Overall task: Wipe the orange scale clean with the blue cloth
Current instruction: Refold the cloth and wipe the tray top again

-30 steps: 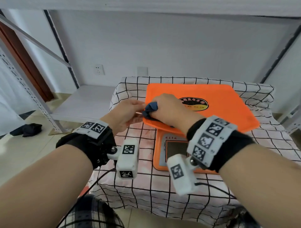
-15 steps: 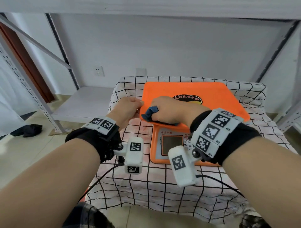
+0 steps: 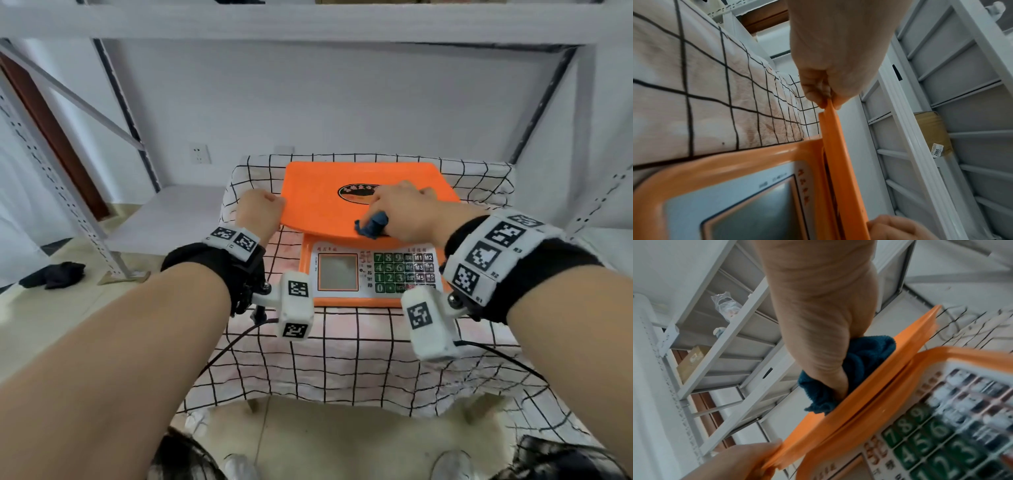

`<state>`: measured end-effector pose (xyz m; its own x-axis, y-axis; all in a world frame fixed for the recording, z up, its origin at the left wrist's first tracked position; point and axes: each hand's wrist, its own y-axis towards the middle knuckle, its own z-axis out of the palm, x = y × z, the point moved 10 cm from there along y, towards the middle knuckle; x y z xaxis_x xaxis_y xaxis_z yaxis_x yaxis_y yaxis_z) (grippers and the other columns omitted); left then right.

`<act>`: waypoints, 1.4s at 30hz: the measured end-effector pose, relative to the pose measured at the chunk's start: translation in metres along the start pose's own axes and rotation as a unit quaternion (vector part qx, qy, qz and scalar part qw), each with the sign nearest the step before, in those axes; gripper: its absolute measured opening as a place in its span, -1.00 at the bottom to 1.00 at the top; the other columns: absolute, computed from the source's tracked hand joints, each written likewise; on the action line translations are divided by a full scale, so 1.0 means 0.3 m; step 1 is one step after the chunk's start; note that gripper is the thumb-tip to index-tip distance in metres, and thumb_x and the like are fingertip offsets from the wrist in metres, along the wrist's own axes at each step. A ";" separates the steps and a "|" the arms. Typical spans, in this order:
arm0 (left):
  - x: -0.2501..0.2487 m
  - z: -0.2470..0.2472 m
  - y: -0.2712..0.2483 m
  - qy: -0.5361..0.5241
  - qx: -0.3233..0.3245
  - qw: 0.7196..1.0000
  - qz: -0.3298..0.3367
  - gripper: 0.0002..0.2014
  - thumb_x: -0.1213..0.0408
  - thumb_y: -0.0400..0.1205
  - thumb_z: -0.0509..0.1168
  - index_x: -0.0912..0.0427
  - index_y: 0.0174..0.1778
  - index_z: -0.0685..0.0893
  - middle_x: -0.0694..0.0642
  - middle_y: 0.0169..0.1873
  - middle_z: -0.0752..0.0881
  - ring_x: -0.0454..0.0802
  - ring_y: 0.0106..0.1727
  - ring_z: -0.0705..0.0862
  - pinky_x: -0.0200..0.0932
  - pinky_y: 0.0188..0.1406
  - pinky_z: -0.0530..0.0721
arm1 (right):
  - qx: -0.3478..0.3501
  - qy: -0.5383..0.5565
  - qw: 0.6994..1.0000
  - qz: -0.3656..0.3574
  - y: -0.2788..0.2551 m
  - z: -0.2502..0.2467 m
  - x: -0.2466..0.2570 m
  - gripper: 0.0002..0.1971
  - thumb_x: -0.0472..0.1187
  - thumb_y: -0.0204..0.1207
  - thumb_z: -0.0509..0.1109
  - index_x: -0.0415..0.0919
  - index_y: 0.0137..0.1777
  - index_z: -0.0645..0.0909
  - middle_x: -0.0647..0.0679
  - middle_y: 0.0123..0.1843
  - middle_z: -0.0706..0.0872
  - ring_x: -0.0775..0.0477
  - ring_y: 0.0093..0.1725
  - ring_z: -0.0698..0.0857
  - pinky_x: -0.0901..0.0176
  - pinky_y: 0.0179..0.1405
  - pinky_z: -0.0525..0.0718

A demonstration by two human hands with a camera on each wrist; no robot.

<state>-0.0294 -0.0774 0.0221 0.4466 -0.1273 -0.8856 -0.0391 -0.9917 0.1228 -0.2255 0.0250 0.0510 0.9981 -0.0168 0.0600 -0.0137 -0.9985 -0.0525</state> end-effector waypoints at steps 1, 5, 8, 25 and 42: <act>-0.002 0.002 -0.010 0.006 0.004 1.000 0.004 -0.71 0.34 0.61 0.21 0.18 -0.47 0.50 0.24 -0.38 0.58 0.15 -0.30 0.58 0.25 -0.02 0.74 | 0.003 -0.004 1.000 0.014 -0.009 0.004 -0.025 -0.61 -0.42 0.44 0.14 0.01 -0.04 0.72 0.00 0.14 0.59 -0.18 0.19 0.36 -0.19 0.14 0.29; -0.024 0.013 -0.063 0.013 0.015 1.000 0.004 -0.83 0.25 0.63 0.21 0.25 0.00 0.64 0.28 -0.06 0.71 0.25 -0.05 0.71 0.18 0.06 0.72 | 0.016 -0.037 0.997 0.073 -0.071 -0.024 -0.104 -0.82 -0.15 0.43 0.30 0.18 -0.29 0.65 0.01 0.17 0.48 -0.24 0.21 0.34 -0.34 0.27 0.30; -0.023 0.018 -0.074 0.041 0.015 0.999 -0.006 -0.63 0.20 0.66 0.18 0.28 0.35 0.52 0.23 0.08 0.68 0.18 -0.06 0.69 -0.05 -0.10 0.67 | 0.001 -0.082 0.993 0.083 -0.109 -0.059 -0.120 -0.82 -0.19 0.51 0.32 -0.07 -0.33 0.56 -0.01 0.04 0.60 -0.09 0.09 0.29 -0.16 0.21 0.29; -0.341 0.018 -0.295 -0.058 0.195 0.963 0.178 -0.71 -0.02 0.71 0.12 0.01 0.22 0.59 -0.09 0.10 0.65 -0.15 0.15 0.61 -0.20 0.19 0.55 | -0.188 0.374 0.908 -0.018 -0.218 -0.252 0.095 -0.63 -0.26 0.60 0.32 -0.69 -0.13 0.45 -0.29 -0.32 0.30 0.09 -0.28 0.29 0.43 -0.51 0.26; 0.029 -0.438 -0.122 -0.049 0.071 0.993 0.079 -0.66 0.06 0.54 0.42 0.07 0.20 0.64 0.09 0.02 0.79 -0.01 0.08 0.76 0.03 0.16 0.71 | -0.140 0.590 0.782 -0.146 0.086 -0.095 0.574 -0.86 -0.30 0.57 0.36 -0.08 0.03 0.69 0.01 -0.04 0.74 0.13 -0.05 0.70 0.23 -0.02 0.67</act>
<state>0.0934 -0.0396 0.0686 0.3353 -0.2754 -0.9010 -0.2310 -0.9512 0.2048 -0.0558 -0.0051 0.0884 0.2121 0.3436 0.9148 0.0273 -0.9379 0.3460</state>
